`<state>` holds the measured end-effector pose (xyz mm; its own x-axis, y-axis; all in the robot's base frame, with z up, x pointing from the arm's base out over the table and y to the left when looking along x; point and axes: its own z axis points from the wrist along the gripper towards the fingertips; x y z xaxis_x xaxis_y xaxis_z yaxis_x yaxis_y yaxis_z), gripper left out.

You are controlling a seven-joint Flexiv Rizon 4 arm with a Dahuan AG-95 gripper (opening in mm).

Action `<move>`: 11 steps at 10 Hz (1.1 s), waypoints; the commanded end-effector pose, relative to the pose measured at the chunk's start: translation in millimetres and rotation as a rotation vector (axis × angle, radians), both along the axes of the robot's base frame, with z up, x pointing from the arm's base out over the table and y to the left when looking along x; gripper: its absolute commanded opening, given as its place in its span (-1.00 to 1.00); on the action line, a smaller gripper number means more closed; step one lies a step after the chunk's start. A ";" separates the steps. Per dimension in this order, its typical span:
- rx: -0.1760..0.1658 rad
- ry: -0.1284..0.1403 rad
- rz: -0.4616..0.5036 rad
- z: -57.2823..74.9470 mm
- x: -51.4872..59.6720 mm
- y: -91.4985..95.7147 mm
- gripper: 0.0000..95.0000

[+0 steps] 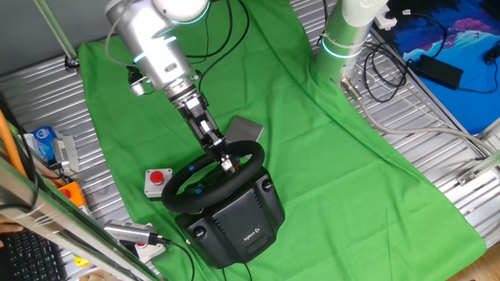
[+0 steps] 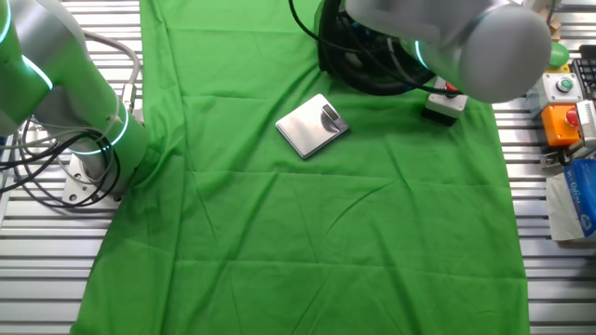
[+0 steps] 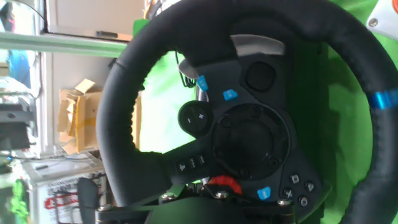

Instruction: Rotate the steering wheel 90 degrees clockwise

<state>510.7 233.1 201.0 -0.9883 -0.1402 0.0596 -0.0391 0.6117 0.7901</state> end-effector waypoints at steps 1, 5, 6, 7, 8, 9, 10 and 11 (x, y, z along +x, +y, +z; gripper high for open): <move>-0.013 -0.012 0.009 -0.1 4.6 2.4 -1.00; -0.009 0.002 -0.001 2.4 5.8 1.7 -1.00; -0.010 0.002 -0.001 3.3 8.2 2.4 -1.00; -0.012 0.004 -0.003 4.5 10.5 2.8 -1.00; -0.015 0.004 -0.006 5.6 13.7 3.6 -1.00; -0.022 0.001 -0.006 5.5 15.5 4.4 -1.00; -0.026 -0.001 -0.001 5.4 16.9 5.1 -1.00; -0.026 0.001 0.004 5.4 16.9 5.1 -1.00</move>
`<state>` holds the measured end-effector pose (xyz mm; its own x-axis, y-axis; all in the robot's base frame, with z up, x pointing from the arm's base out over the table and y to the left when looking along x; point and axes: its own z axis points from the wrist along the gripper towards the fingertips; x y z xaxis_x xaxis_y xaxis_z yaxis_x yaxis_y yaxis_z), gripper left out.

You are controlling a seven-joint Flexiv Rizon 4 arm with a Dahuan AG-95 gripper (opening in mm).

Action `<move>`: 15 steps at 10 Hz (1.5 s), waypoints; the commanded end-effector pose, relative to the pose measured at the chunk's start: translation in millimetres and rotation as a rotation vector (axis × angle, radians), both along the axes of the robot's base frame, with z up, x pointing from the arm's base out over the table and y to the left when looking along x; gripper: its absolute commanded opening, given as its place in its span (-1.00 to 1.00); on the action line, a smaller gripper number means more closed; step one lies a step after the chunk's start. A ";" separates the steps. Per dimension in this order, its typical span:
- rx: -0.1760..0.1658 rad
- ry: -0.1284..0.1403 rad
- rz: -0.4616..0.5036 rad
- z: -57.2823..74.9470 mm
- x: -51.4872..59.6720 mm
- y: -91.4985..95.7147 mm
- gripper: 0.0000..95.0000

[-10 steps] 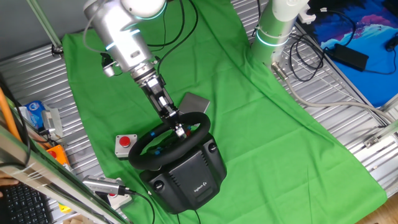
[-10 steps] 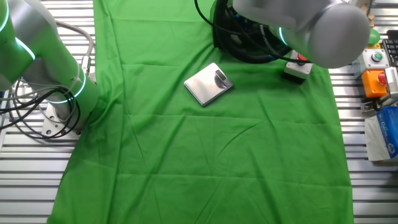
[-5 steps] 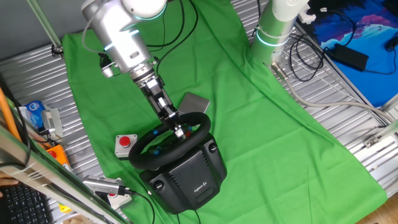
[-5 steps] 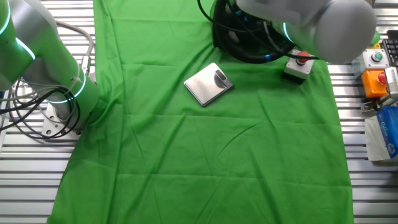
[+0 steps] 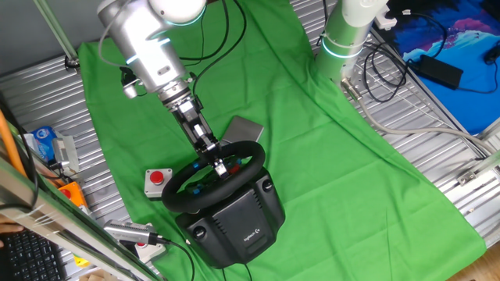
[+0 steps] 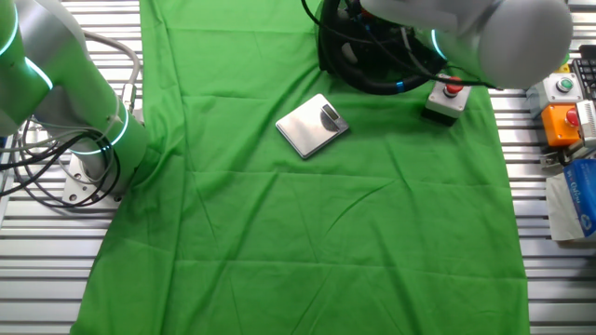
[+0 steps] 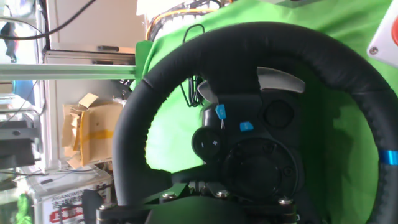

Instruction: Rotate the steering wheel 90 degrees clockwise

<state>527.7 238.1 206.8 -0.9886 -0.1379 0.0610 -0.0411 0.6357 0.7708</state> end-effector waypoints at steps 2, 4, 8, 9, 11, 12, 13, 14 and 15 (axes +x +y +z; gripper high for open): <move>0.000 0.009 0.010 1.8 -0.8 -1.6 -1.00; -0.001 0.009 0.018 3.3 -2.5 -3.3 -1.00; -0.007 0.026 0.041 10.3 -12.3 -12.2 -1.00; -0.003 0.043 0.043 12.8 -17.0 -13.8 -1.00; -0.010 0.062 0.039 16.3 -24.3 -11.7 -1.00; -0.009 0.059 0.040 14.5 -30.3 -11.8 -1.00; -0.008 0.056 0.041 13.2 -33.1 -12.1 -1.00; -0.004 0.053 0.036 10.7 -40.8 -11.6 -1.00; 0.001 0.053 0.031 10.0 -43.5 -11.2 -1.00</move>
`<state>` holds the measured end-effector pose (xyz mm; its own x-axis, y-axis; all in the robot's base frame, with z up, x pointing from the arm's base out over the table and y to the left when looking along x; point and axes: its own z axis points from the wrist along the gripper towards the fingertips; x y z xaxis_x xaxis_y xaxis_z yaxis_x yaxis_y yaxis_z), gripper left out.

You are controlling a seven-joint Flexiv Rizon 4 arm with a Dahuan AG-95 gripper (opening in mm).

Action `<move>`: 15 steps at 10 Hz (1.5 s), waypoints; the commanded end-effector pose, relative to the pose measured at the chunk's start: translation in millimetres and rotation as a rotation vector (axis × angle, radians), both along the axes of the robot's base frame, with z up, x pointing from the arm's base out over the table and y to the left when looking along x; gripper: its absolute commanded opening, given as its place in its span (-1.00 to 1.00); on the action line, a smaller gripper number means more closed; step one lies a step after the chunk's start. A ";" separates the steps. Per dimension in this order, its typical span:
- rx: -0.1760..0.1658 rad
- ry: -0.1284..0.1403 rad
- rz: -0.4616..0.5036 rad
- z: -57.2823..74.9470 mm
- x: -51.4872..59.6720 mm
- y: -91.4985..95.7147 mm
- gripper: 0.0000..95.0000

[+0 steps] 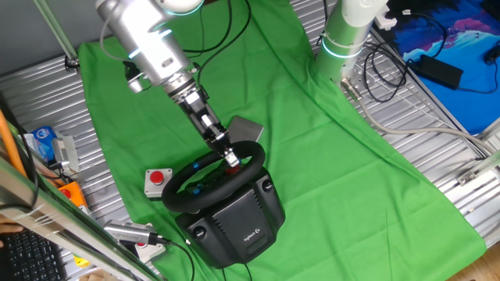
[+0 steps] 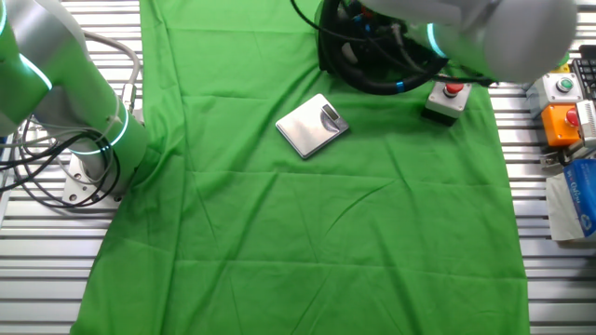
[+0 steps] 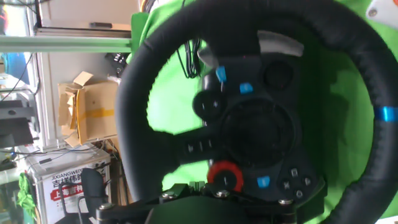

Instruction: Rotate the steering wheel 90 degrees clockwise

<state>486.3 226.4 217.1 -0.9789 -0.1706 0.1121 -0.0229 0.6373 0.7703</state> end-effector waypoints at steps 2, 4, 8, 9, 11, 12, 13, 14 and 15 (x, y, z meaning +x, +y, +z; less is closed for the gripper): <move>0.012 -0.003 -0.019 0.3 -5.5 4.4 -1.00; 0.019 -0.013 -0.044 0.4 -1.8 14.8 -1.00; 0.017 -0.027 -0.065 -6.2 10.0 27.3 -1.00; 0.018 -0.027 -0.066 -6.0 11.2 27.8 -1.00; 0.013 -0.023 -0.066 -1.9 19.1 29.5 -1.00; 0.011 -0.018 -0.069 0.7 23.9 30.5 -1.00; 0.010 -0.015 -0.073 2.3 27.3 31.3 -1.00; 0.007 -0.015 -0.073 2.9 29.5 32.0 -1.00; 0.008 -0.015 -0.074 2.7 31.6 32.3 -1.00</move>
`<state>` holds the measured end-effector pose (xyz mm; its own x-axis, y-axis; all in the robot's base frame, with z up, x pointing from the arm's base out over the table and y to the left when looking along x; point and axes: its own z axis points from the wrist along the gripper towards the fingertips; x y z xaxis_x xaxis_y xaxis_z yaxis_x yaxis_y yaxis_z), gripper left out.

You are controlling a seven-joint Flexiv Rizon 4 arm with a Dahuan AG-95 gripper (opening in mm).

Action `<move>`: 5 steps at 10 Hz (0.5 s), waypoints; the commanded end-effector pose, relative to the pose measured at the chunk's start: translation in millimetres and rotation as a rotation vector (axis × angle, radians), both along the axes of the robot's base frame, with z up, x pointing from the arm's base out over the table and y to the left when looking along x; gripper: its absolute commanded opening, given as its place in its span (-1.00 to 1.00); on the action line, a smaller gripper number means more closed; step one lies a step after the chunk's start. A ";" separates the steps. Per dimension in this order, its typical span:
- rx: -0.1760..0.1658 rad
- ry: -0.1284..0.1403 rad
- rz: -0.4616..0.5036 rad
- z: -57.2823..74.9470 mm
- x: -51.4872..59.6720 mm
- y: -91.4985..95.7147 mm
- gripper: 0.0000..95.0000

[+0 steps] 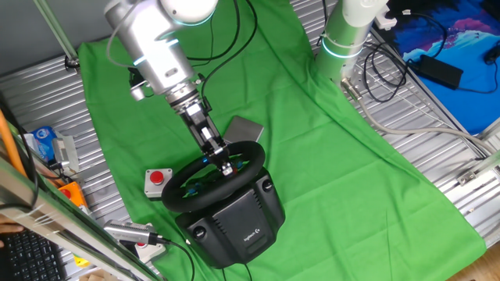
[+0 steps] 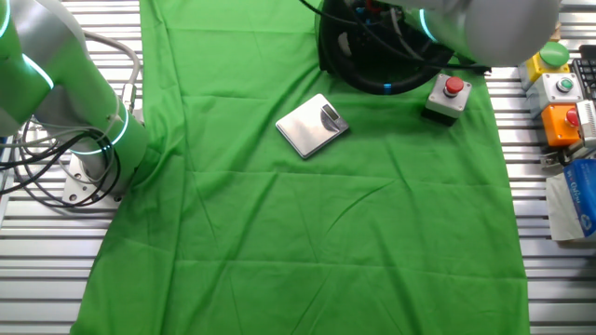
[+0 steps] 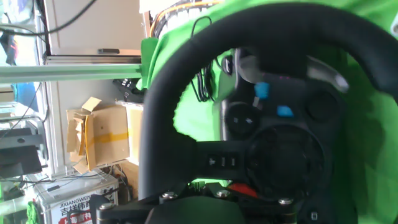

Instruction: Rotate the steering wheel 90 degrees clockwise

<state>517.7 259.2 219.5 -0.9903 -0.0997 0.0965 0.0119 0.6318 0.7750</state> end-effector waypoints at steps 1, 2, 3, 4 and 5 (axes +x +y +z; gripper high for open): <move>-0.001 0.002 -0.002 0.8 2.1 0.1 -1.00; -0.002 0.001 0.000 0.9 2.4 0.2 -1.00; -0.003 -0.001 0.002 0.4 3.0 0.3 -1.00; -0.004 -0.002 0.003 -0.2 3.8 0.5 -1.00; -0.005 -0.006 0.007 -1.2 4.5 0.0 -1.00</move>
<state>522.2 258.9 217.4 -0.9902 -0.1060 0.0910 0.0028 0.6364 0.7714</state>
